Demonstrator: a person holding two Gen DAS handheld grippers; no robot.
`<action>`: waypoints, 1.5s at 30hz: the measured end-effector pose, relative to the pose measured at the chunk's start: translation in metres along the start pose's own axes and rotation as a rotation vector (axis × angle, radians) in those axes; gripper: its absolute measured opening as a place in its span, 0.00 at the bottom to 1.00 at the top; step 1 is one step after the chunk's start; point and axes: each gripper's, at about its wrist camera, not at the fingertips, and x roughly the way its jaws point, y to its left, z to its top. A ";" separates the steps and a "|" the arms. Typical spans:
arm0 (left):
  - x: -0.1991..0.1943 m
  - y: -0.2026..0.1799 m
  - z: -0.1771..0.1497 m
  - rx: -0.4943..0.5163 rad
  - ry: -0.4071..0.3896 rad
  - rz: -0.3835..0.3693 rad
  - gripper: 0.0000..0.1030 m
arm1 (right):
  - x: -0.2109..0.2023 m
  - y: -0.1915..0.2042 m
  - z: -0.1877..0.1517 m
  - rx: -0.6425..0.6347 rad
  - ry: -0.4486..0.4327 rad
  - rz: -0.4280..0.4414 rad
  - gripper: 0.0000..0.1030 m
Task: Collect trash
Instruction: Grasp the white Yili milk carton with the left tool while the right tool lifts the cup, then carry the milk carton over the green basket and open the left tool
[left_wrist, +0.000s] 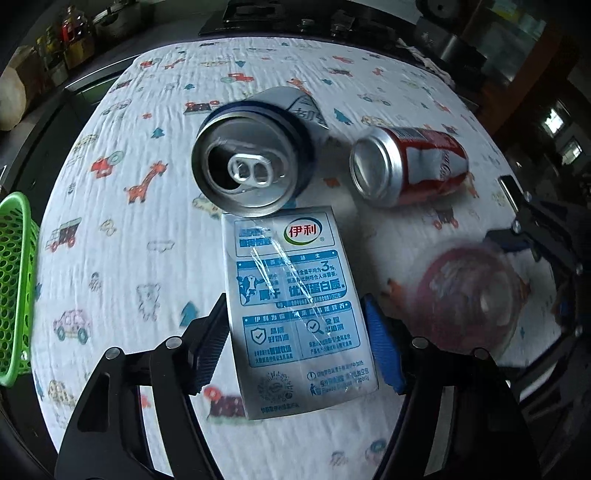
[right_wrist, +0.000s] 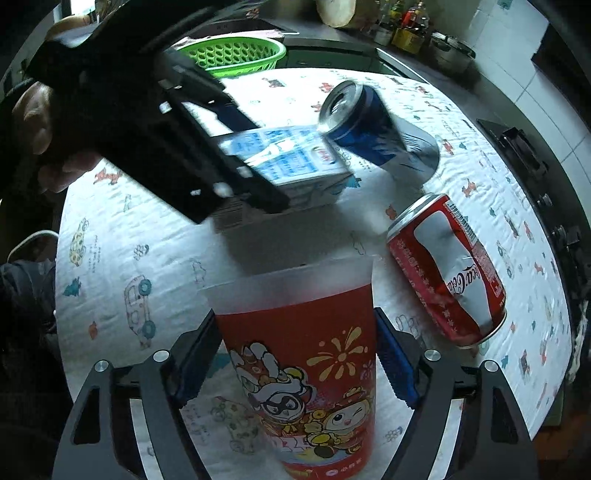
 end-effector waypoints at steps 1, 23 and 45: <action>-0.003 0.001 -0.004 0.003 -0.002 -0.004 0.67 | -0.001 0.001 0.000 0.010 -0.005 0.000 0.74; -0.084 0.059 -0.056 -0.007 -0.126 0.011 0.67 | -0.027 0.041 0.044 0.122 -0.130 0.000 0.73; -0.142 0.262 -0.050 -0.307 -0.278 0.169 0.67 | -0.011 0.072 0.156 0.140 -0.208 0.036 0.72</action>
